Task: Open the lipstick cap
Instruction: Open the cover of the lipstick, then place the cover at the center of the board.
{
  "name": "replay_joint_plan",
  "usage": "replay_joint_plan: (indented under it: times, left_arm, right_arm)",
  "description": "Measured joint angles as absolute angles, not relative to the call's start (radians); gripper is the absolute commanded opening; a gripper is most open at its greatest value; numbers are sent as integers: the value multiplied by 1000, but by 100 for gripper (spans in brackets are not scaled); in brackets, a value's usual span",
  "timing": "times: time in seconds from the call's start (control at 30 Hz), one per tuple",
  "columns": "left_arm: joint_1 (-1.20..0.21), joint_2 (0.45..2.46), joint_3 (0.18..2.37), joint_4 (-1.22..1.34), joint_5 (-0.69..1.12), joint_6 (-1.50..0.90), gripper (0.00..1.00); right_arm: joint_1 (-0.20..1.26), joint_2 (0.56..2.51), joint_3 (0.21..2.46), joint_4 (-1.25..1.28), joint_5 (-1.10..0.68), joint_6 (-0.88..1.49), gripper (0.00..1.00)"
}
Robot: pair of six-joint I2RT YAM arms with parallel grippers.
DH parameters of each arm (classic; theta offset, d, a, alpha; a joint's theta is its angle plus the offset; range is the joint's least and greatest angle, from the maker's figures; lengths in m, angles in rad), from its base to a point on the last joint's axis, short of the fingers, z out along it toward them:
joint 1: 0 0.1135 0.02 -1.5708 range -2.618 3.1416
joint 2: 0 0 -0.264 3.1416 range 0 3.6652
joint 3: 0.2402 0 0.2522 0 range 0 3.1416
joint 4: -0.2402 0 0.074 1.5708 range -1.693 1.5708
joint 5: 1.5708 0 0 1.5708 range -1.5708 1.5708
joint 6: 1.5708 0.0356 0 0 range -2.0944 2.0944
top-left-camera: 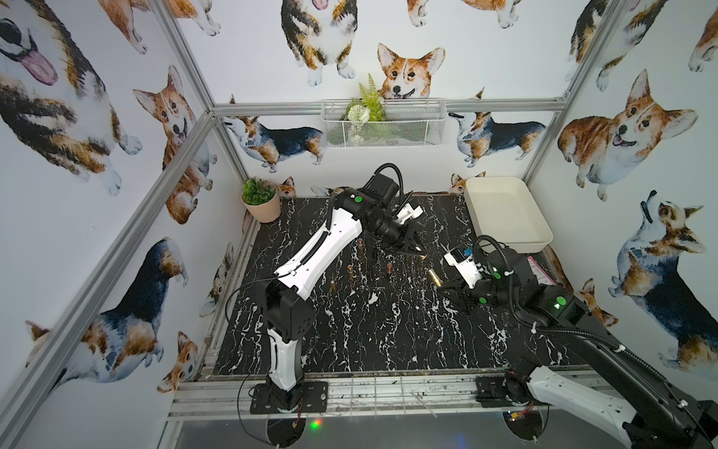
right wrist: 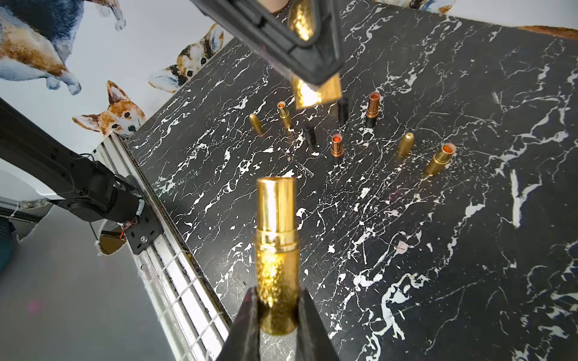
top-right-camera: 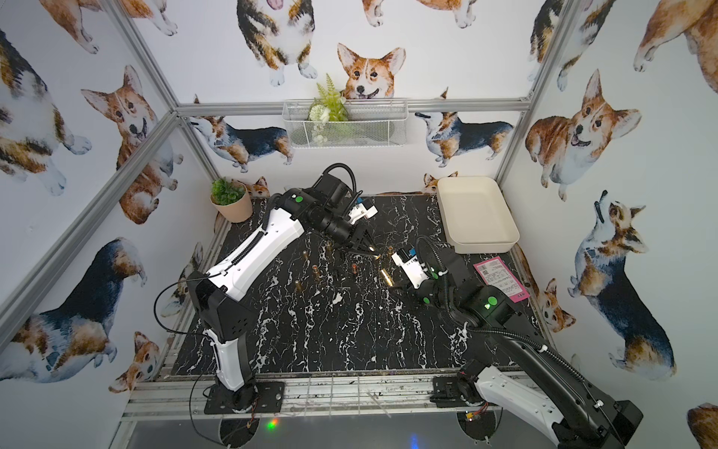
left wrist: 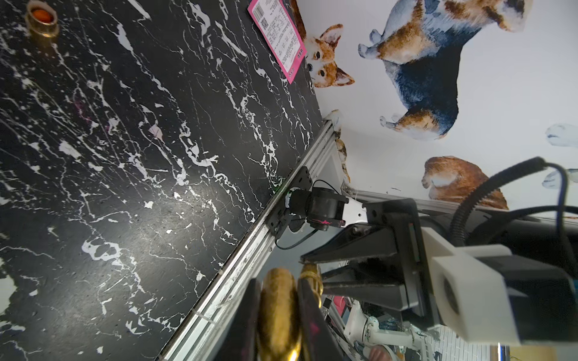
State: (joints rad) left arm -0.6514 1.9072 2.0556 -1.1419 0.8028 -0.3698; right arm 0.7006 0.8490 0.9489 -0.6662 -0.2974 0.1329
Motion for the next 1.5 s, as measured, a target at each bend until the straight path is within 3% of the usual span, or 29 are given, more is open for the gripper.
replay_joint_plan:
  times: [0.33, 0.5, 0.73, 1.17, 1.5]
  left_arm:
    - [-678, 1914, 1943, -1124, 426, -364, 0]
    - [-793, 1955, 1917, -1065, 181, -371, 0]
    - [-885, 2088, 1904, -956, -7, -387, 0]
    - [-900, 2136, 1664, -656, -112, -406, 0]
    - [-910, 2182, 1650, -582, -141, -413, 0]
  right_arm:
    - [701, 693, 949, -673, -197, 163, 2]
    - [701, 648, 952, -673, -124, 172, 2]
    - [701, 616, 952, -672, -45, 175, 3]
    - [700, 573, 926, -672, 27, 181, 4]
    - [700, 601, 917, -671, 28, 181, 4]
